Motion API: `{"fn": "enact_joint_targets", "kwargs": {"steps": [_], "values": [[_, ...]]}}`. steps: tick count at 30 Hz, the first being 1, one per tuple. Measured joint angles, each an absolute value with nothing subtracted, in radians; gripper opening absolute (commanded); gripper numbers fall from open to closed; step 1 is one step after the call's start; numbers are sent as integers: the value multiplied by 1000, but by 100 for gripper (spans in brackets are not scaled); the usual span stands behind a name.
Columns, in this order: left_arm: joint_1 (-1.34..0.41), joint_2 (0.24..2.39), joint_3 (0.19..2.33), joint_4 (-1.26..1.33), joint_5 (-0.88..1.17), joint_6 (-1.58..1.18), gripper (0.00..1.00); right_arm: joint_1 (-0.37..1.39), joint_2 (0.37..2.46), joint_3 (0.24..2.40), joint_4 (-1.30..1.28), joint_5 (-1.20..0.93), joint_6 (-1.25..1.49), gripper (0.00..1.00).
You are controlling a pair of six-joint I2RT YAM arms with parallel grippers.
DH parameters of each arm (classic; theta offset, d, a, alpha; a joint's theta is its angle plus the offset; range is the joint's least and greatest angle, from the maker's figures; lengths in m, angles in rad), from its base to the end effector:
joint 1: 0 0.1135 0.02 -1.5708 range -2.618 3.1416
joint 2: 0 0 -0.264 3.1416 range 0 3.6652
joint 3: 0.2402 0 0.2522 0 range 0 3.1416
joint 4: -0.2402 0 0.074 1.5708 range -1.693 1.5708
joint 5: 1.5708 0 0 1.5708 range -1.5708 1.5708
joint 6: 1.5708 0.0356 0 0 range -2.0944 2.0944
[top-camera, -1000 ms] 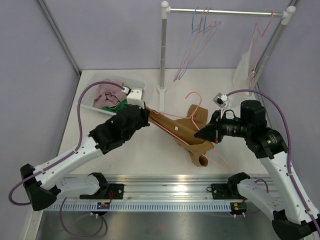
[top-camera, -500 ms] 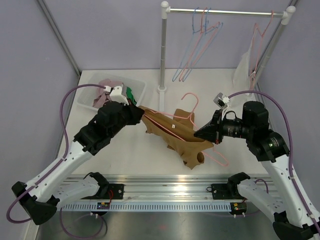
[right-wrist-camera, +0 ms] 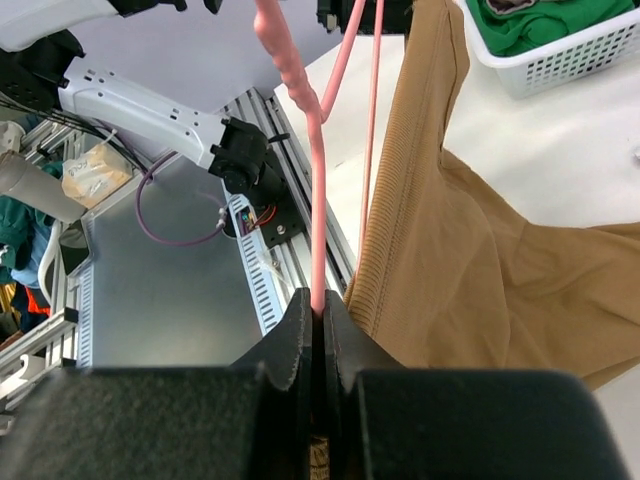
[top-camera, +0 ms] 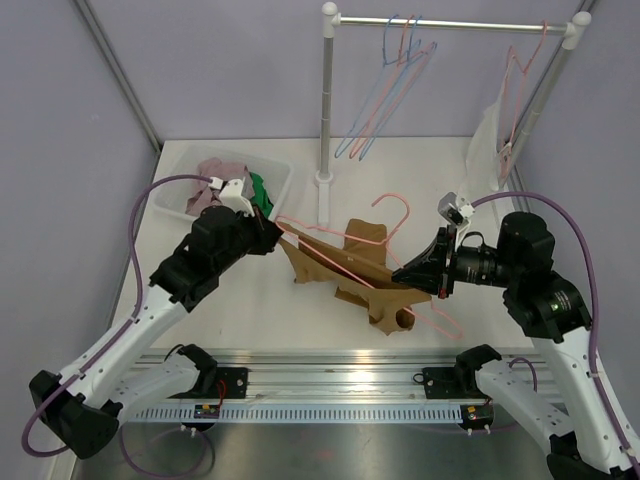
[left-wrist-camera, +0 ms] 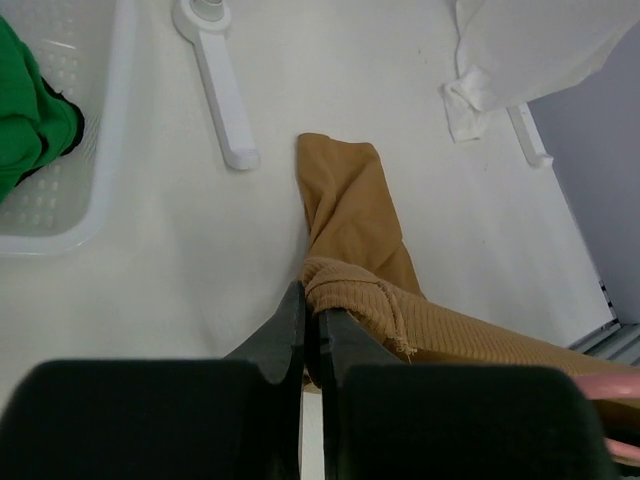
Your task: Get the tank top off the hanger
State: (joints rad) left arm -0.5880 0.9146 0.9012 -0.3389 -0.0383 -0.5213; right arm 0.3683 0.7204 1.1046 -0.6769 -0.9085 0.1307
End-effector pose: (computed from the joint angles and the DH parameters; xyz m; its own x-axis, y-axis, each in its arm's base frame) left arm 0.1734 -0.1140 0.3416 -0.5101 -0.2580 -0.8205 0.3118 0.8336 -0.4560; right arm 0.1000 0.0687 0.4074 -0.3876 -0.0636 -0.9196 -0.8828 0.3128 0.3504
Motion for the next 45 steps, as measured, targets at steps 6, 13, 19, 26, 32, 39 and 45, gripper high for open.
{"fn": "enact_joint_targets", "kwargs": {"steps": [6, 13, 19, 26, 32, 39, 45], "values": [[-588, 973, 884, -319, -19, -545, 4, 368, 623, 992, -482, -864, 236, 0], [-661, 1005, 726, -109, 235, -588, 4, 368, 457, 616, 216, -699, 524, 0], [-914, 1154, 738, -85, 251, -535, 3, 368, 474, 435, 618, -382, 627, 0], [-932, 1171, 744, -203, 87, -531, 48, 368, 396, 768, 93, -36, 496, 0], [-933, 1059, 839, -396, -75, -518, 82, 368, 595, 1225, -403, 162, 372, 0], [-934, 871, 1063, -672, -286, -478, 99, 368, 859, 1317, -707, 253, 280, 0], [-934, 727, 1117, -838, -384, -417, 99, 366, 1102, 1495, -773, 316, 211, 0]]}}
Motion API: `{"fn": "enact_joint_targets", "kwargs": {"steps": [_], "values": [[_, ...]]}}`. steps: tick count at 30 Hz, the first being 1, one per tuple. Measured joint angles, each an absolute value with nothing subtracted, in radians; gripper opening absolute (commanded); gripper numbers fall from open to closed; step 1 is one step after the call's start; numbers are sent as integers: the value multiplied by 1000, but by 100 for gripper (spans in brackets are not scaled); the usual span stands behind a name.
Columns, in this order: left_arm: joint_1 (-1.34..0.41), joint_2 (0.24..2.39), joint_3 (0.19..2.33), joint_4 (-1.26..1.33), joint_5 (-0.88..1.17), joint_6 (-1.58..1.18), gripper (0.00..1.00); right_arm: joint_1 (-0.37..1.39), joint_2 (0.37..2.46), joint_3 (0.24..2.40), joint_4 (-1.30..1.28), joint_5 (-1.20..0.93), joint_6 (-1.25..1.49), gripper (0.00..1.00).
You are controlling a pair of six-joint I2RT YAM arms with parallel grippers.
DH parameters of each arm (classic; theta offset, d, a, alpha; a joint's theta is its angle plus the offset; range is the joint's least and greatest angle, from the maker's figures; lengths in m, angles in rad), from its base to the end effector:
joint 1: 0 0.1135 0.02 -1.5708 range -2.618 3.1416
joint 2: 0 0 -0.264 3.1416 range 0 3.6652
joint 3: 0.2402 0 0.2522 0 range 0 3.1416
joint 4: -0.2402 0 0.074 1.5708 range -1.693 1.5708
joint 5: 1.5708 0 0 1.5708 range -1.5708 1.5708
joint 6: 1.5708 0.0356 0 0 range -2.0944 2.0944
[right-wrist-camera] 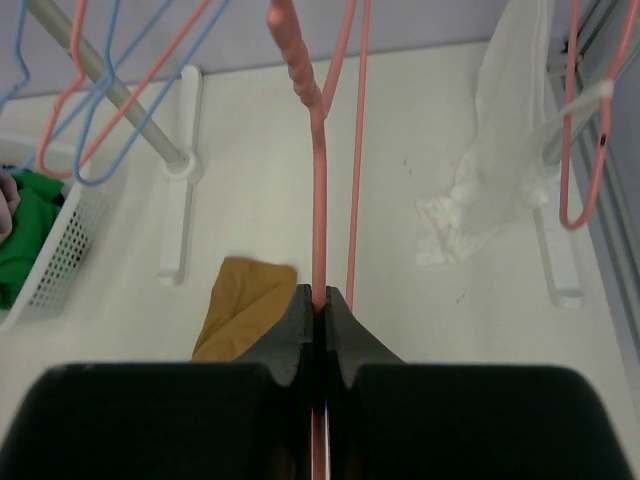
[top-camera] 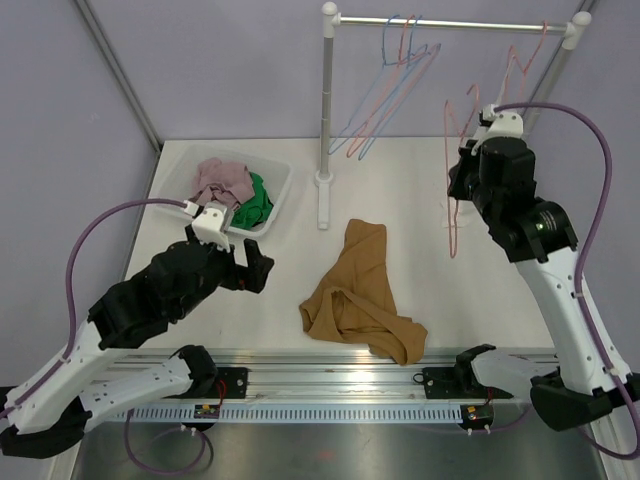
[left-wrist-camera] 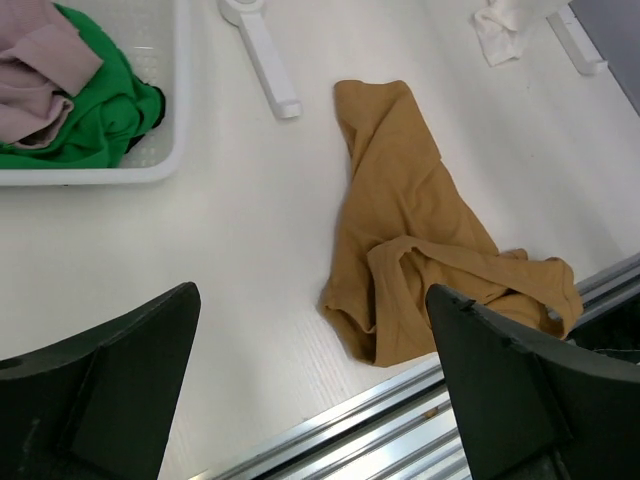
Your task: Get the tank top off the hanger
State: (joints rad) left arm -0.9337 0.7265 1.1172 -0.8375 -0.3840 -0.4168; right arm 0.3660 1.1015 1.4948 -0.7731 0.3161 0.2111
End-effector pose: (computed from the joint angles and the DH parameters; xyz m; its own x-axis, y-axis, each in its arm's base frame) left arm 0.0838 -0.0908 0.3914 -0.4554 -0.0156 -0.8902 0.3937 0.8933 -0.2171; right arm 0.1945 0.0627 0.4583 -0.3533 0.0779 -0.9323 0.0036 0.9966 0.0819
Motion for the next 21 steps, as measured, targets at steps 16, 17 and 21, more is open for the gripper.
{"fn": "enact_joint_targets", "kwargs": {"steps": [16, 17, 21], "values": [[-896, 512, 938, -852, -478, -387, 99, 204, 1717, 2217, -824, 207, 110, 0], [-892, 513, 937, -851, -475, -384, 99, 203, 1757, 2275, -839, 205, 104, 0], [-886, 515, 930, -843, -465, -380, 99, 199, 1888, 2471, -863, 197, 86, 0]]}}
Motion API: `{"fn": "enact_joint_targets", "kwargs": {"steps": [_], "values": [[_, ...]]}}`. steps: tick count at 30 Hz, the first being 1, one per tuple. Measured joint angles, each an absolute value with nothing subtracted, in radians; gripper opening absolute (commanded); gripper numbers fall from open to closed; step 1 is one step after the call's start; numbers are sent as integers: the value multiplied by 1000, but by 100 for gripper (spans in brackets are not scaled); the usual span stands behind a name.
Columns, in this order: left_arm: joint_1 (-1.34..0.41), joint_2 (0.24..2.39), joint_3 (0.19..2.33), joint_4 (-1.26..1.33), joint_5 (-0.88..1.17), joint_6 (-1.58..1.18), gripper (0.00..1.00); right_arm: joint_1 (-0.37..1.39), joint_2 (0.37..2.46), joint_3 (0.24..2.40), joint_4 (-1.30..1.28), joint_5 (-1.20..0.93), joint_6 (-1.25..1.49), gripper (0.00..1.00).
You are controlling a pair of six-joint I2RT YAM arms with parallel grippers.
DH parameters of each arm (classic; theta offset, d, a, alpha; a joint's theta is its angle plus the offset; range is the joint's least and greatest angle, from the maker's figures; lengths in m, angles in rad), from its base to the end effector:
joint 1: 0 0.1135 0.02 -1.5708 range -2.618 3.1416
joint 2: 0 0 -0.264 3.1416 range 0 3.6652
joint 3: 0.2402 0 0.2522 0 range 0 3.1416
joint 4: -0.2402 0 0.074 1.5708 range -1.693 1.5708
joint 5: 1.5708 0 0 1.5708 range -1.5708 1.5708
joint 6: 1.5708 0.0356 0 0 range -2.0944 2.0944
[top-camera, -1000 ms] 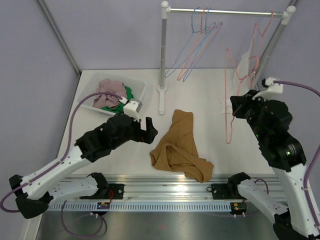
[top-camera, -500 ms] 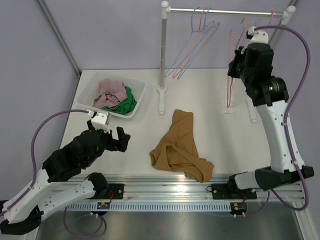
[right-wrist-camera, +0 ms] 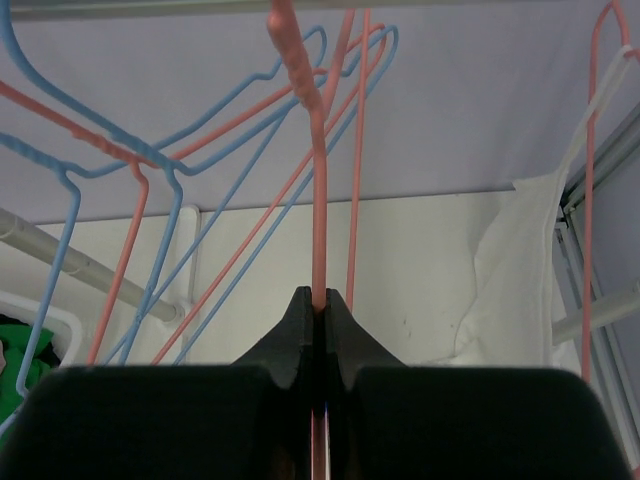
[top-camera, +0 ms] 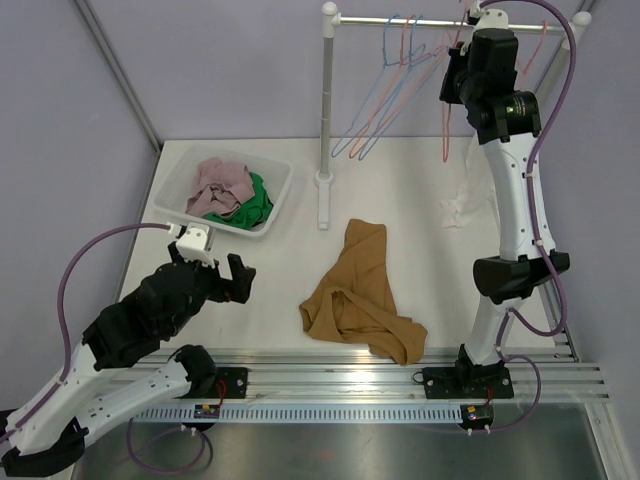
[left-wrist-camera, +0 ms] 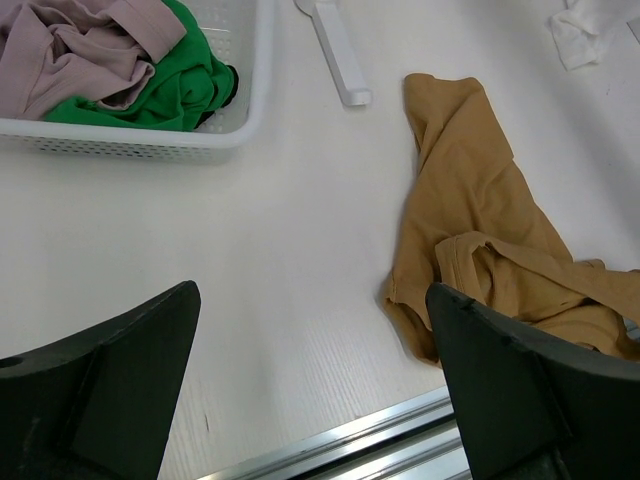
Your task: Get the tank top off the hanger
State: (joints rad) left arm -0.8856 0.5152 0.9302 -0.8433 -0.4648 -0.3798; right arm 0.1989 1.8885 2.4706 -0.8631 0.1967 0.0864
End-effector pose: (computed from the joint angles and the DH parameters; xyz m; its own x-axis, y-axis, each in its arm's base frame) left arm 0.0671 -0.0569 0.3533 -0.4050 -0.0281 -0.9139 0.3057 0.9378 -0.1643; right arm 0.3727 0.0680 0.5189 -0.2717 0.0316 -0.9619 0.0138 0.9995 0.0289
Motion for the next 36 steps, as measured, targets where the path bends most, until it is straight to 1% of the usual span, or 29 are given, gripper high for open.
{"fn": "enact_joint_targets", "kwargs": {"steps": [3, 7, 16, 18, 19, 20, 23, 24, 27, 28, 30, 31, 36], "values": [[-881, 519, 926, -841, -455, -374, 99, 198, 1940, 2543, -870, 189, 84, 0], [-873, 519, 925, -835, -444, -370, 99, 197, 1972, 2561, -879, 176, 87, 0], [-857, 520, 924, -833, -429, -366, 99, 216, 1979, 2441, -868, 182, 107, 0], [-855, 521, 924, -830, -428, -366, 99, 223, 1979, 2431, -852, 185, 113, 7], [-853, 524, 923, -827, -427, -366, 99, 224, 1979, 2428, -846, 185, 115, 15], [-850, 526, 923, -825, -425, -366, 99, 226, 1979, 2426, -842, 186, 116, 28], [-841, 538, 923, -817, -418, -366, 99, 226, 1974, 2420, -843, 184, 121, 42], [-836, 542, 923, -815, -414, -366, 99, 226, 1969, 2415, -844, 182, 121, 55], [-825, 559, 923, -814, -403, -375, 99, 226, 1935, 2389, -850, 182, 117, 71], [-823, 567, 923, -813, -397, -382, 99, 226, 1912, 2373, -854, 182, 115, 85], [-823, 595, 925, -814, -385, -402, 99, 226, 1847, 2332, -864, 186, 116, 98], [-823, 615, 928, -809, -379, -419, 99, 226, 1807, 2305, -867, 191, 115, 100], [-841, 748, 925, -727, -341, -488, 99, 226, 1501, 2096, -844, 183, 125, 100]]}}
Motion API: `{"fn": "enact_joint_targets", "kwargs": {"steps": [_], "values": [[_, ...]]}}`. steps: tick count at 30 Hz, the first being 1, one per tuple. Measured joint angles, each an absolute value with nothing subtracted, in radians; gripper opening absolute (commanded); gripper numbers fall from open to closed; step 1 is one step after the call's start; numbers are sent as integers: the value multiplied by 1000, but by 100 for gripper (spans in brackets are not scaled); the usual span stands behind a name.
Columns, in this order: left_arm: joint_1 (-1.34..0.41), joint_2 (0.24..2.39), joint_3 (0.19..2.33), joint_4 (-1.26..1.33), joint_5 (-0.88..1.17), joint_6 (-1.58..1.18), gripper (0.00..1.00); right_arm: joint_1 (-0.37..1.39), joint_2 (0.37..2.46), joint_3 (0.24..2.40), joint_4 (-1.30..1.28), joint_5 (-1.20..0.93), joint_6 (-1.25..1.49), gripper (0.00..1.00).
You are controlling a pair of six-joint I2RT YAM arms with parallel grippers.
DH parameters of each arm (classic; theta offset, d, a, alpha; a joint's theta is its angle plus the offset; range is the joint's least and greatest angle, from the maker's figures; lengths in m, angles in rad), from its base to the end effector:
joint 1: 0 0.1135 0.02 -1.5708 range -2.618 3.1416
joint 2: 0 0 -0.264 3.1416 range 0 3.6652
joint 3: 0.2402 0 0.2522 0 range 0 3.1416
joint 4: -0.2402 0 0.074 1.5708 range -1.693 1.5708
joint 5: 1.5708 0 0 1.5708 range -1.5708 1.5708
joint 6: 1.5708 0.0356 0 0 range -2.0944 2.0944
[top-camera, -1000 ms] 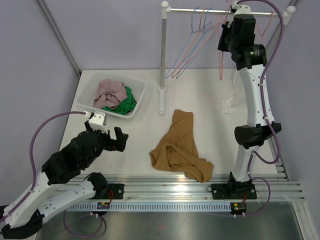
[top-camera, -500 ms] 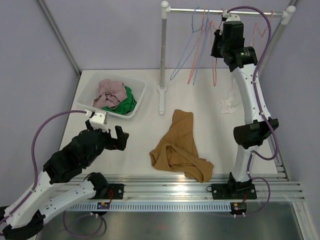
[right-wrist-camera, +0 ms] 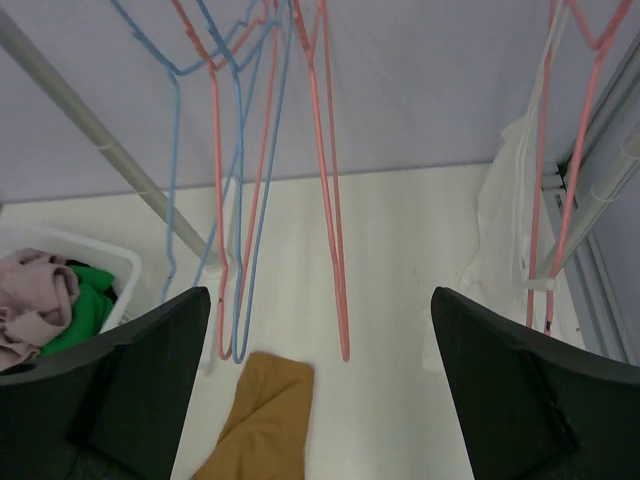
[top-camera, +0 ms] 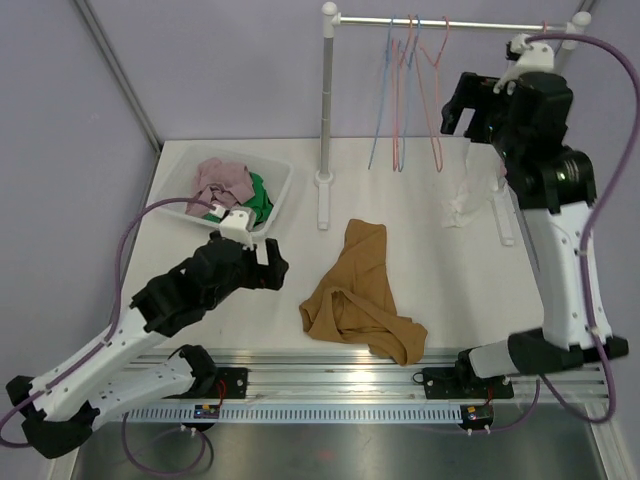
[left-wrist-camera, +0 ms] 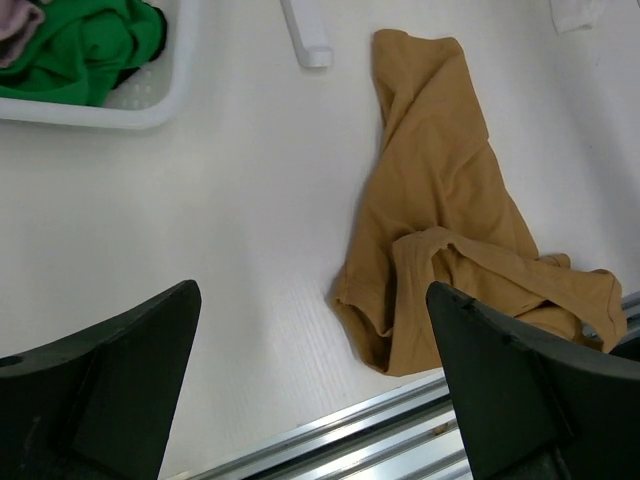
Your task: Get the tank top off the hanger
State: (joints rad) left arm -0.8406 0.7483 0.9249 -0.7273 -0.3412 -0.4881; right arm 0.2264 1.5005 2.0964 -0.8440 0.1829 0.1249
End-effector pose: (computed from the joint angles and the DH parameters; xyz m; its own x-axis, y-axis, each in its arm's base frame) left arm 0.1081 -0.1029 0.3389 -0.5483 -0.0500 -0.8348 0.2885 0.9256 -0.2450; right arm 0.2706 0.0557 0.5372 -0.2435 0.0696 -0.9674 -0.0187 0.9969 0.0764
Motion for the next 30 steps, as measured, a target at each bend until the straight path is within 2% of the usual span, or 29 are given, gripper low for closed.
{"fn": "enact_joint_targets", "kwargs": {"steps": [6, 10, 16, 25, 27, 28, 30], "values": [[-976, 1009, 920, -557, -321, -533, 99, 227, 1073, 1706, -702, 6, 168, 99], [-1047, 1189, 921, -467, -304, -534, 99, 228, 905, 1473, -616, -123, 226, 100], [-1088, 1481, 1010, -398, -266, -528, 99, 228, 812, 1225, -604, -259, 296, 99], [-1143, 1822, 1135, -351, -237, -524, 98, 228, 704, 1145, -614, -363, 313, 99], [-1155, 1866, 1176, -361, -254, -517, 84, 228, 685, 1145, -618, -372, 310, 99], [-1158, 1878, 1192, -358, -255, -517, 48, 228, 680, 1145, -620, -378, 309, 100], [-1161, 1897, 1208, -345, -266, -517, 19, 228, 673, 1145, -630, -385, 305, 100]]}}
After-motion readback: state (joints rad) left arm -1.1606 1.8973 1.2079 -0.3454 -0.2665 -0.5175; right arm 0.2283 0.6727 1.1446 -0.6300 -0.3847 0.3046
